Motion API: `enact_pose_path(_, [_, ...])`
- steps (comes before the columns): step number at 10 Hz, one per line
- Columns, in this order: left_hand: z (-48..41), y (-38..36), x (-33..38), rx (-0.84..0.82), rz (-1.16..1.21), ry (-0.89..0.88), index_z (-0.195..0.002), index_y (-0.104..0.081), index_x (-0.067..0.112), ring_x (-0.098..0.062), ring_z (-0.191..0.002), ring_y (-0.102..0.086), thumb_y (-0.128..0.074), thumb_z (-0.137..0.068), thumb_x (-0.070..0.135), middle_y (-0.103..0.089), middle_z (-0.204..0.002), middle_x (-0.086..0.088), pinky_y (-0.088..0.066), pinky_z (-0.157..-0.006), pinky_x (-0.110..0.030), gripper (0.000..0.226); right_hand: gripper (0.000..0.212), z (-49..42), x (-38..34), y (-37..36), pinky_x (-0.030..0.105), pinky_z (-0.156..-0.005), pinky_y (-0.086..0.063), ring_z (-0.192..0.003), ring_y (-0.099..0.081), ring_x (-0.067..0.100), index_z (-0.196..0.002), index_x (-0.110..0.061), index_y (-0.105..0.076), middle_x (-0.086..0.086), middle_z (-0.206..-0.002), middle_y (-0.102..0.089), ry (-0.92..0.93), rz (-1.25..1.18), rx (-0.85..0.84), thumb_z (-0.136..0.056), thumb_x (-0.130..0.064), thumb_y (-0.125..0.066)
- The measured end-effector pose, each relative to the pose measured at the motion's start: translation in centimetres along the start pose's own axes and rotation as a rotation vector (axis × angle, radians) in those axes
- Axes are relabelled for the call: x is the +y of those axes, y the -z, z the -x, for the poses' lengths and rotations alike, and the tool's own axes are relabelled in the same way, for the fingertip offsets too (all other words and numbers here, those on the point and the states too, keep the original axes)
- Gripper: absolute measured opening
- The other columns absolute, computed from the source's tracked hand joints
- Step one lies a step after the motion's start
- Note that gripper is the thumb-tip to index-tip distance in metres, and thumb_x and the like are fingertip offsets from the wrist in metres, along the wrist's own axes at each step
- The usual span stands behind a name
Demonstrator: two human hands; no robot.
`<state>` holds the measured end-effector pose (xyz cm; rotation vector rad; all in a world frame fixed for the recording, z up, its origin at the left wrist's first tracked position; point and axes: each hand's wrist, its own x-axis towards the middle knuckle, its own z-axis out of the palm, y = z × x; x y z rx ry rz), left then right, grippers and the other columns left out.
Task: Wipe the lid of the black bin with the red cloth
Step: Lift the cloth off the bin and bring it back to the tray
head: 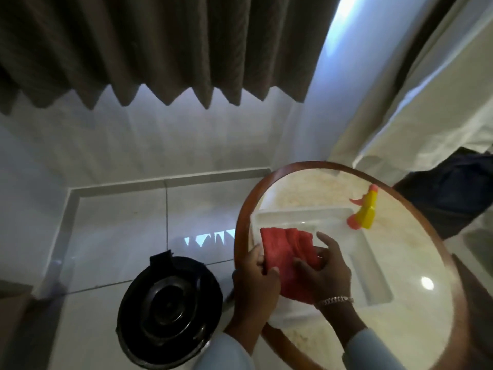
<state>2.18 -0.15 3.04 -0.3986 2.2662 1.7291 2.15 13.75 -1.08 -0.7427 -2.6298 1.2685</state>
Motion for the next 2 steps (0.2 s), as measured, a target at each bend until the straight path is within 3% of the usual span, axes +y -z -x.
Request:
enact_pose_path(1, [0.03, -1.83, -0.59, -0.035, -0.021, 0.068, -0.14, -0.05, 0.019, -0.02, -0.123, -0.059, -0.053, -0.092, 0.002, -0.064, -0.129, 0.0, -0.051, -0.102, -0.033, 0.051, 0.08, -2.06, 2.59, -0.74, 0.034, -0.088, -0.049, -0.094, -0.059, 0.02, -0.136, -0.023, -0.041, 0.009, -0.113, -0.068, -0.11, 0.008, -0.15, -0.069, -0.02, -0.084])
enact_pose_path(2, [0.49, -1.09, -0.89, -0.027, -0.039, 0.038, -0.127, -0.06, 0.025, 0.002, -0.098, -0.064, -0.054, -0.092, 0.004, -0.066, -0.109, 0.016, -0.055, -0.081, -0.016, 0.041, 0.075, -2.03, 2.66, -0.73, 0.033, -0.091, -0.05, -0.092, -0.059, 0.02, -0.136, -0.018, -0.045, 0.012, -0.115, -0.069, -0.156, 0.023, -0.275, -0.071, -0.011, -0.081])
